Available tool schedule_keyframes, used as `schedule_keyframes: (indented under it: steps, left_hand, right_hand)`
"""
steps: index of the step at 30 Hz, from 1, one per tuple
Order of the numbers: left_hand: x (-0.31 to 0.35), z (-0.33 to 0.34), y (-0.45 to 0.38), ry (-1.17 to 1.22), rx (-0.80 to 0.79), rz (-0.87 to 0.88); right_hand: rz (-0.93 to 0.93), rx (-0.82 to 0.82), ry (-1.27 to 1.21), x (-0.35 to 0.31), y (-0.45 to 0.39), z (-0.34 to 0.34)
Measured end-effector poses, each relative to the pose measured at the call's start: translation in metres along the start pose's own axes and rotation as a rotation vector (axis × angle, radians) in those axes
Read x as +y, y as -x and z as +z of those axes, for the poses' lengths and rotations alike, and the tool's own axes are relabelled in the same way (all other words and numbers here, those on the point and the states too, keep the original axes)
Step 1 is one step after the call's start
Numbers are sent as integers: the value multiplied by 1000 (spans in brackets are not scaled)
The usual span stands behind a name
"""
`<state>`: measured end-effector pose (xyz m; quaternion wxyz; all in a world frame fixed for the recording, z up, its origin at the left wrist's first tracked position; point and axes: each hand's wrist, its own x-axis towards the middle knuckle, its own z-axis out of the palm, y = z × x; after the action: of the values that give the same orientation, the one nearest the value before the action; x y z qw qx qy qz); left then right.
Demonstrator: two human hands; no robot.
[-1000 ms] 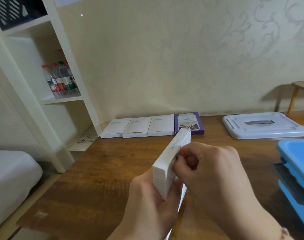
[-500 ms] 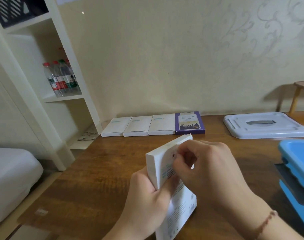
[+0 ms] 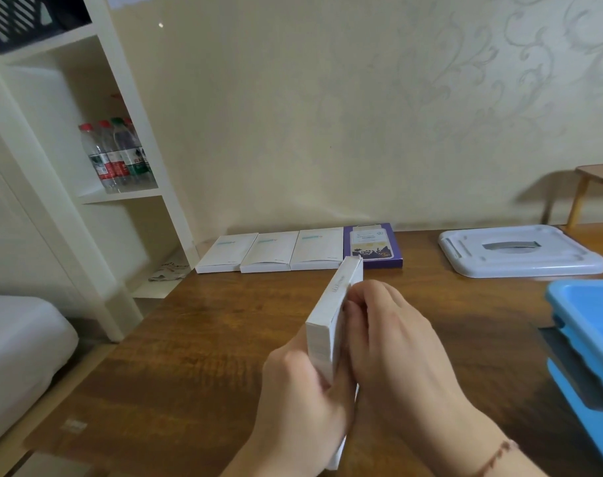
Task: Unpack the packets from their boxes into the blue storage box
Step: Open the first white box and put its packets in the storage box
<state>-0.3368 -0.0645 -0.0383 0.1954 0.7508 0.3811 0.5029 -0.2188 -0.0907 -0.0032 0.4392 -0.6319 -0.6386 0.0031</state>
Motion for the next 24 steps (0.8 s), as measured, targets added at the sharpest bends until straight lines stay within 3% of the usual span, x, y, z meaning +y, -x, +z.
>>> schedule_keyframes:
  steps: [7, 18, 24]
  left_hand:
    - [-7, 0, 1, -48, -7, 130]
    - [-10, 3, -2, -150, 25, 176]
    - [-9, -9, -9, 116, -138, 21]
  right_hand:
    - [-13, -54, -36, 4, -3, 0]
    - [79, -49, 45, 0, -4, -1]
    - [-74, -96, 85, 3, -16, -11]
